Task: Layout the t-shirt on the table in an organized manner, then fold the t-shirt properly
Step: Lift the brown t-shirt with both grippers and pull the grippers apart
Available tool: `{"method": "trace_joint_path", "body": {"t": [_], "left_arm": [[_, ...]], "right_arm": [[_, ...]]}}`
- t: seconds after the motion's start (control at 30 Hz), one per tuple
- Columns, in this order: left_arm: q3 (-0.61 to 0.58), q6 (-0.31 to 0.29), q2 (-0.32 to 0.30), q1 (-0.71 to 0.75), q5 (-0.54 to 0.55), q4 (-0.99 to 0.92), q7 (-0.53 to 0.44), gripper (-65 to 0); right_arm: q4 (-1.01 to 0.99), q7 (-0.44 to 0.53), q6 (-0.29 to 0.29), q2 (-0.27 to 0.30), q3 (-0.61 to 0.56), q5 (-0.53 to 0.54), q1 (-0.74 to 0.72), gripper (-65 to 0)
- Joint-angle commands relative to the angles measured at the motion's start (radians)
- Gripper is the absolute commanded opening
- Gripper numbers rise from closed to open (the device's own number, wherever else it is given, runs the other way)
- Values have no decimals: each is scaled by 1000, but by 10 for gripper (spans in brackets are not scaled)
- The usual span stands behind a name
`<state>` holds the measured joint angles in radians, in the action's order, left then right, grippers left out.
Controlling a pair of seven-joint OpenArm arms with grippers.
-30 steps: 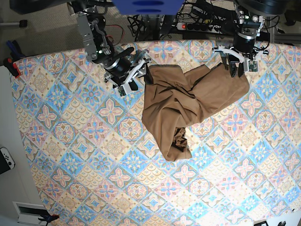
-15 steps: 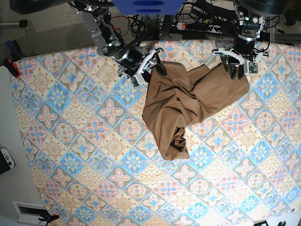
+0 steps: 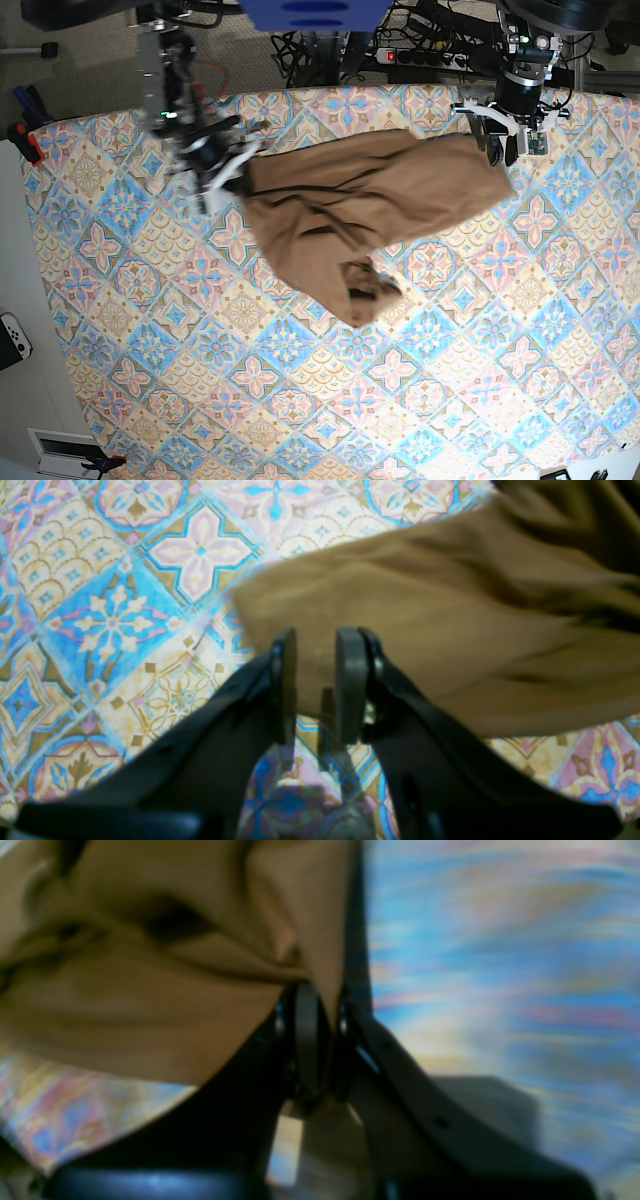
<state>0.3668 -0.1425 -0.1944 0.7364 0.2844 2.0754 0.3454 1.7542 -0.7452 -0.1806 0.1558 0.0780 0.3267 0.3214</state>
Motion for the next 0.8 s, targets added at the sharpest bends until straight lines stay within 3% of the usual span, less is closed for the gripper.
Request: {"method": "trace_joint_path", "body": {"t": [0.0,0.17,0.33,0.47,0.67,0.77], "left_arm": [[1,2,-4,4,0,17,-18,-516],[-9,-6,-6,-22,-1,15,77,-513],[-47,-138,-1,-88,-90,17,223,-511],[-59,-182,8,-104,-75,21,278,-502],[-53,-223,26,-165,3,21,284,-319],[-61,-240,26,-214,2,21,284,-306]], "right_arm": [[51,14,-15,-8,24,21,-6,-650],[125,-17,-15,-12,113,21,-6,-650],[126,-26,-15,-12,113,21,-6,-650],[126,-27,-15,-12,113,19,-6,-650],[125,-27,-15,-12,115,18,-6,-650],[125,-20,-12,-12,150,18,-8,-650]]}}
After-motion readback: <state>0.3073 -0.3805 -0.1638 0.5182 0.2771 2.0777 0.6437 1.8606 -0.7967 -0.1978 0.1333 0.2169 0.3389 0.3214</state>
